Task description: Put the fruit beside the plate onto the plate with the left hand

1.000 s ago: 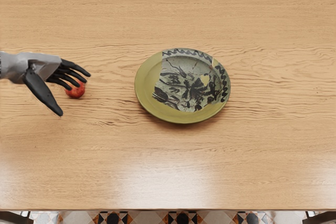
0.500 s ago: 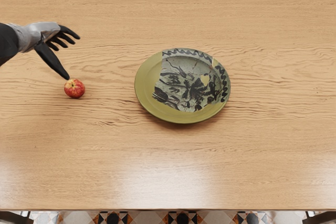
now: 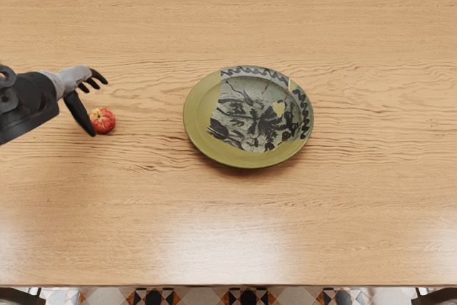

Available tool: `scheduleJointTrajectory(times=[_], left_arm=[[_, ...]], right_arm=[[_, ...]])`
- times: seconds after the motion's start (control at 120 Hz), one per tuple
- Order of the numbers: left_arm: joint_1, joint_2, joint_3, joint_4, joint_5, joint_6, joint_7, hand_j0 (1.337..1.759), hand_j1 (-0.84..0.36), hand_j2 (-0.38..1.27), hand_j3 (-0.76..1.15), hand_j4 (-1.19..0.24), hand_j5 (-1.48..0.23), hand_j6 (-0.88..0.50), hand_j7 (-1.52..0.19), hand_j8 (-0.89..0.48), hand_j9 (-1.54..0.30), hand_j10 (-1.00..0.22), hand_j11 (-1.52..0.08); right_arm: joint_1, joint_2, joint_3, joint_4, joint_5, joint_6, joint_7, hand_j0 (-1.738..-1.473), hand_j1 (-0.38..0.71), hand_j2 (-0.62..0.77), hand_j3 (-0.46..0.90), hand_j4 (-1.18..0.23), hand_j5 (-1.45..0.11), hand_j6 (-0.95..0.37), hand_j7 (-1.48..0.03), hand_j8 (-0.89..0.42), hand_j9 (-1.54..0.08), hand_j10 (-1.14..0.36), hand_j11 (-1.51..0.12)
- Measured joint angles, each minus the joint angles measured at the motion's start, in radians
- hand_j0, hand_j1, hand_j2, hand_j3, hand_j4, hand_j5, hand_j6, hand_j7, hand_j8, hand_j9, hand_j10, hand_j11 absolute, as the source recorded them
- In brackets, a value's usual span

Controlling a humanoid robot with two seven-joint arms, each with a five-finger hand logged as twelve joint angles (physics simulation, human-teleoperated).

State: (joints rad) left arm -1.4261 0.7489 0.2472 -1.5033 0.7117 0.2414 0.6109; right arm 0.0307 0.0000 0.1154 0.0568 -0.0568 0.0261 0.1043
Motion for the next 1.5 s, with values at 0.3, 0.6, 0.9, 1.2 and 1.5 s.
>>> scheduleJointTrajectory(times=[0.3, 0.6, 0.9, 1.2, 1.5], left_arm=[[-0.007, -0.089, 0.083, 0.03, -0.002, 0.092, 0.0, 1.658, 0.05, 0.05, 0.0, -0.25, -0.33, -0.25, -0.33, -0.25, -0.33, -0.25, -0.33], [-0.001, -0.136, 0.142, 0.06, -0.002, 0.161, 0.0, 1.658, 0.05, 0.05, 0.0, -0.25, -0.32, -0.25, -0.32, -0.25, -0.32, -0.25, -0.32], [-0.004, -0.21, 0.22, 0.093, -0.003, 0.275, 0.0, 1.658, 0.05, 0.05, 0.0, -0.25, -0.32, -0.25, -0.32, -0.25, -0.32, -0.25, -0.32], [-0.001, -0.254, 0.263, 0.119, -0.004, 0.319, 0.0, 1.658, 0.05, 0.05, 0.0, -0.25, -0.33, -0.25, -0.32, -0.25, -0.32, -0.25, -0.32], [0.001, -0.277, 0.294, 0.154, -0.027, 0.335, 0.0, 1.658, -0.03, 0.07, 0.0, -0.32, -0.41, -0.32, -0.41, -0.32, -0.41, -0.32, -0.41]], right_arm=[[0.0, 0.0, 0.0, -0.002, -0.001, 0.0, 0.0, -1.658, -0.3, -0.01, 0.0, -0.04, -0.05, -0.04, -0.05, -0.04, -0.05, -0.04, -0.05], [-0.001, 0.0, 0.0, -0.002, -0.001, 0.0, 0.0, -1.658, -0.3, -0.01, 0.0, -0.04, -0.05, -0.04, -0.05, -0.04, -0.05, -0.04, -0.05], [-0.002, 0.0, 0.0, -0.003, -0.001, 0.0, 0.0, -1.658, -0.3, -0.01, 0.0, -0.04, -0.05, -0.04, -0.05, -0.04, -0.05, -0.04, -0.05], [-0.002, 0.0, 0.0, -0.003, 0.0, 0.0, 0.0, -1.658, -0.3, -0.01, 0.0, -0.04, -0.05, -0.04, -0.05, -0.04, -0.05, -0.04, -0.05], [-0.002, 0.0, 0.0, -0.002, 0.0, 0.0, -0.001, -1.658, -0.3, -0.01, 0.0, -0.04, -0.05, -0.04, -0.05, -0.04, -0.05, -0.04, -0.05]])
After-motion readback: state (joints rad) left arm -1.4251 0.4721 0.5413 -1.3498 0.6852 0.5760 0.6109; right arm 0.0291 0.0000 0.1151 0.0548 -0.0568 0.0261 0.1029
